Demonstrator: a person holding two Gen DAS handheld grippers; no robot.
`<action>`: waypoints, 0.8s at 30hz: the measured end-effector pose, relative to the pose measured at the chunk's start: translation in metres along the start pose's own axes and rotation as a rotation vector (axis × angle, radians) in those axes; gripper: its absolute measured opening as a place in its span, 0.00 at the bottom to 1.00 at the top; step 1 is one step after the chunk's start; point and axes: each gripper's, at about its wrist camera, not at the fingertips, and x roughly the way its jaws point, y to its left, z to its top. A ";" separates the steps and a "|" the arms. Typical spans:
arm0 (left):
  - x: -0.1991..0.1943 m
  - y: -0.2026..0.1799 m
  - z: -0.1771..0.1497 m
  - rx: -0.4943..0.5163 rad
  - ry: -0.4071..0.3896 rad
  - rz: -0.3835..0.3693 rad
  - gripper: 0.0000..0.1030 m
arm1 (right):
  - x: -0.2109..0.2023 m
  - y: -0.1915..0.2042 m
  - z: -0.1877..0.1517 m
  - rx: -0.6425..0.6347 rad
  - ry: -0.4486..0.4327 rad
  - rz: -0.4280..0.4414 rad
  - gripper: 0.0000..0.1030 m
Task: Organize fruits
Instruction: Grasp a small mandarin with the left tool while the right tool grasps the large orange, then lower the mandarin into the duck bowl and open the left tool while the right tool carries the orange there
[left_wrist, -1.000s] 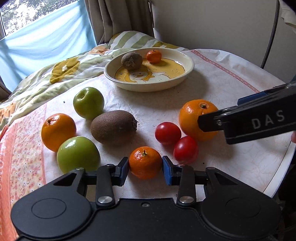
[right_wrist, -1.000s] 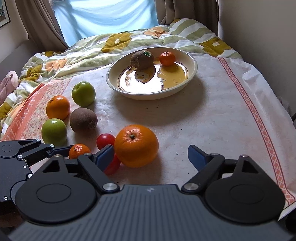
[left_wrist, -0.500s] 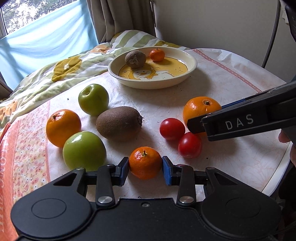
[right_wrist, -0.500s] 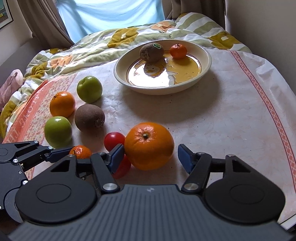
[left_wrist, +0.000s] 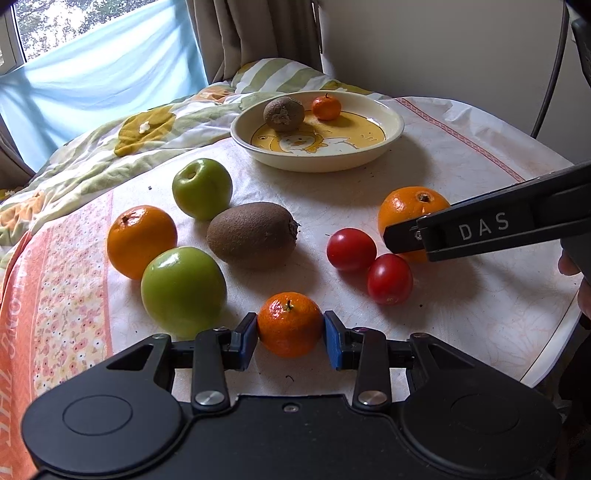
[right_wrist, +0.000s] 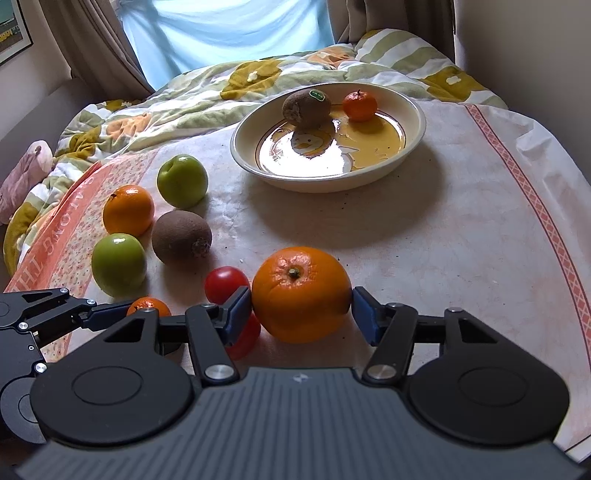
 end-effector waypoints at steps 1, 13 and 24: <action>-0.001 0.000 0.000 -0.002 -0.001 0.002 0.40 | 0.000 -0.001 0.000 0.002 -0.001 -0.001 0.72; -0.026 0.000 0.009 -0.009 -0.052 0.029 0.40 | -0.025 -0.005 0.006 0.008 -0.035 -0.034 0.72; -0.064 0.002 0.043 -0.042 -0.114 0.034 0.40 | -0.077 -0.009 0.032 0.030 -0.094 -0.039 0.72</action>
